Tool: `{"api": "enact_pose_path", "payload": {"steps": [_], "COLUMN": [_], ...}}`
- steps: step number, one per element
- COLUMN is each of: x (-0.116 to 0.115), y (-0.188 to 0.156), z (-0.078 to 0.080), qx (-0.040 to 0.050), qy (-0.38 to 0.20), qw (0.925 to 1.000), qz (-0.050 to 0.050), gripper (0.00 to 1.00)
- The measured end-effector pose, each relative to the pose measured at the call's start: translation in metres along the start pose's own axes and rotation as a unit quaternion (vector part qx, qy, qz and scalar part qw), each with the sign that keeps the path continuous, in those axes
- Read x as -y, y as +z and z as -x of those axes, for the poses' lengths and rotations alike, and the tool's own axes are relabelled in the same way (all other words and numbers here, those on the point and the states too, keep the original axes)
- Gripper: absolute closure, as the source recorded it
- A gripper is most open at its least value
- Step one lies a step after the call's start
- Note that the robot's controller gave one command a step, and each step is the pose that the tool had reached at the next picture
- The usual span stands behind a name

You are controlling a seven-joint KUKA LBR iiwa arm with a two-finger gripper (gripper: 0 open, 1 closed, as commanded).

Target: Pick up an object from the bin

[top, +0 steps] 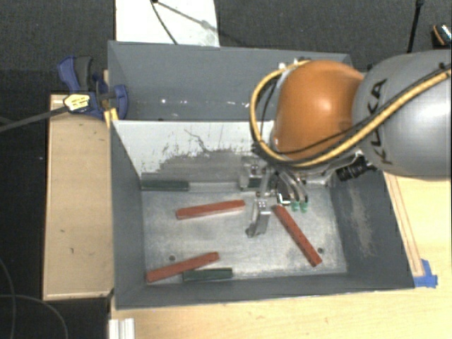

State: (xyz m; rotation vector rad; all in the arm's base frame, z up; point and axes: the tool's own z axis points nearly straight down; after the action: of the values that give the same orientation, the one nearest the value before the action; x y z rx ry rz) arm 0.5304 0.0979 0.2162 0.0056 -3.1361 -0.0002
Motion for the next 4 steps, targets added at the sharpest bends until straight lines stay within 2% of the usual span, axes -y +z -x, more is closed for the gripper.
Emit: {"api": "enact_pose_path", "payload": {"steps": [1,2,3,4], "x": [0.006,0.006,0.006,-0.021], "y": [0.129,0.125,0.125,0.146], "z": [0.005,0.006,0.006,0.052], "qx": [0.0,0.0036,0.0037,0.0055], "qy": [0.065,0.066,0.067,0.021], "qw": [0.9979,0.9978,0.9977,0.9998], "qz": [0.0,0.001,0.001,0.001], "gripper": [0.0,1.0,0.0,0.0]}}
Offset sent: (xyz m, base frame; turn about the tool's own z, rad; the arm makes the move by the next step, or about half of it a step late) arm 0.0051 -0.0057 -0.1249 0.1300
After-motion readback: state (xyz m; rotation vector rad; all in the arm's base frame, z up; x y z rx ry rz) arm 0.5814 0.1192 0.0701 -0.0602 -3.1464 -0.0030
